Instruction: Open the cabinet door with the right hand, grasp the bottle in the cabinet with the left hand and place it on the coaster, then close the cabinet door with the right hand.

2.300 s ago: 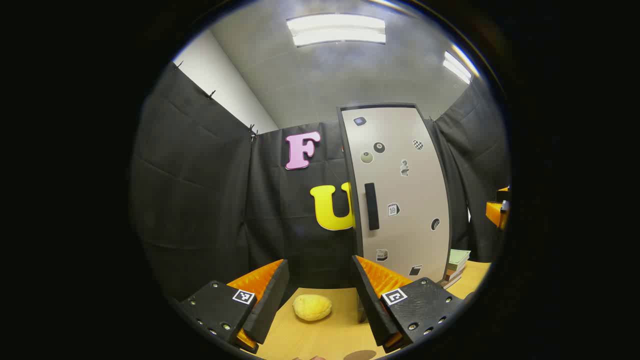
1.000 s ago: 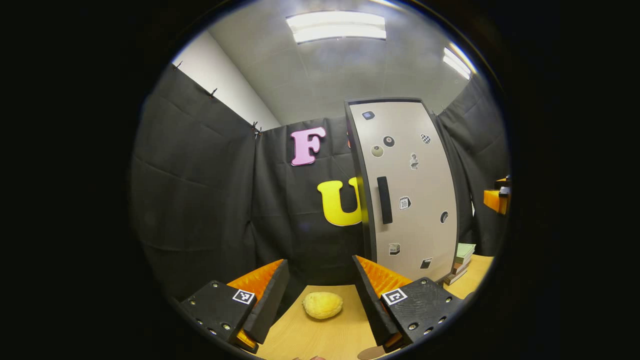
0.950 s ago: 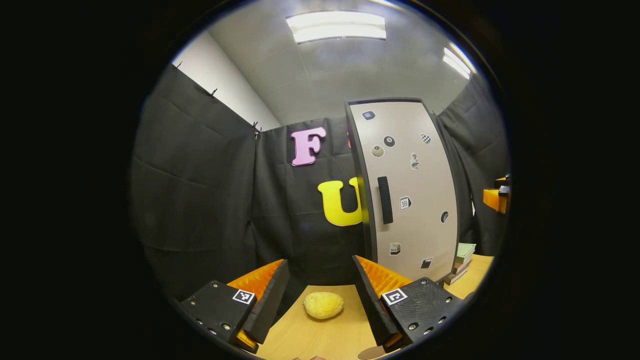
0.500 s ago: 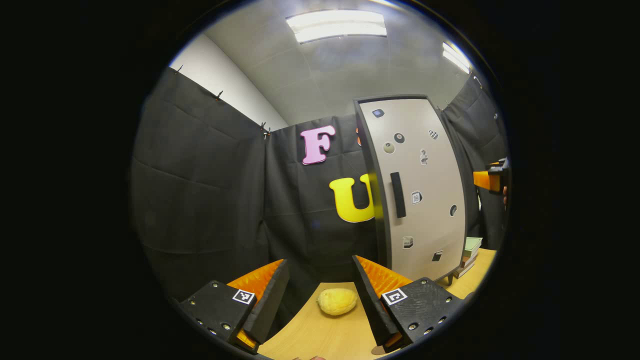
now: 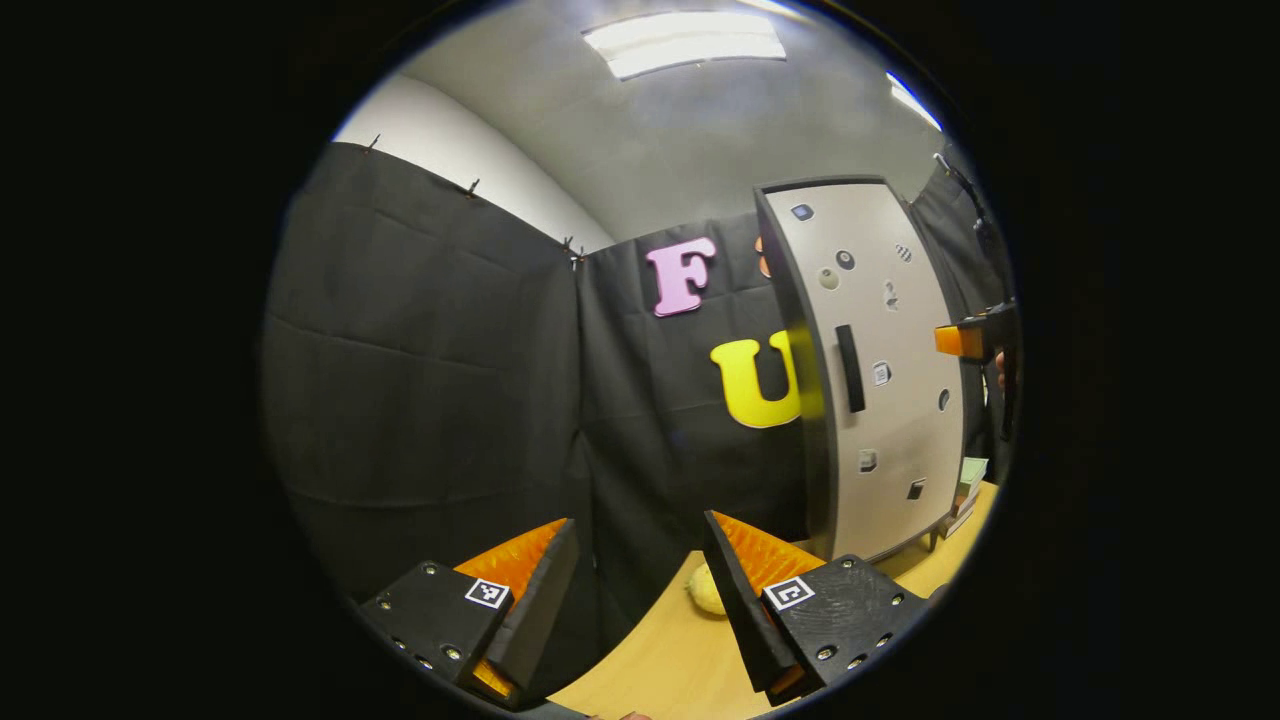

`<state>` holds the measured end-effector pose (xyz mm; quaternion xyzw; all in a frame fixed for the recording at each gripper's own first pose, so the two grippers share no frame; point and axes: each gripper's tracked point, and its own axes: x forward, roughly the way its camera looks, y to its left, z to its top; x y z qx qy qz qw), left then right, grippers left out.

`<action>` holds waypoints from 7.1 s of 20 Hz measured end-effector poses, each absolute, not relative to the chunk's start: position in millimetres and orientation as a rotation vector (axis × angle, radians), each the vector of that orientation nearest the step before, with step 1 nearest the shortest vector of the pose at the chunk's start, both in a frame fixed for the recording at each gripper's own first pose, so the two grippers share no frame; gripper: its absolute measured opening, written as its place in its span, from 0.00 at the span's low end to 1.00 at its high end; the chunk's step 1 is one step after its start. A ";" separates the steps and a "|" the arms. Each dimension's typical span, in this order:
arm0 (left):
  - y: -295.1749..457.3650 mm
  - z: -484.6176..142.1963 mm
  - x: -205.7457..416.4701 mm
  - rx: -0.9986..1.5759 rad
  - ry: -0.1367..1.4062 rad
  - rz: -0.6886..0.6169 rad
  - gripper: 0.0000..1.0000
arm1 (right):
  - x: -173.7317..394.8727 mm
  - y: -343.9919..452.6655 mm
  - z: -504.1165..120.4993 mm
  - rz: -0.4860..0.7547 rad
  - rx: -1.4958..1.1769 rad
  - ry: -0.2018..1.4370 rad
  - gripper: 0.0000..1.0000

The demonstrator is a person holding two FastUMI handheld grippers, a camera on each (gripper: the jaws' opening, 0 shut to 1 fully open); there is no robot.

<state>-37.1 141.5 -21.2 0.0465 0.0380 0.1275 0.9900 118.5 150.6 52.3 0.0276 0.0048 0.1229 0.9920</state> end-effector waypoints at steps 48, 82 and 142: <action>245.1 -54.4 -69.6 0.103 0.128 0.414 0.74 | 249.1 285.8 25.3 0.336 0.059 0.246 0.18; 35.6 -41.4 19.2 0.034 0.043 -0.090 0.74 | 233.4 250.1 29.7 0.383 0.095 0.252 0.14; -244.3 64.3 179.7 -0.093 0.061 -0.233 0.74 | 269.5 68.5 -11.2 0.032 0.162 0.201 0.97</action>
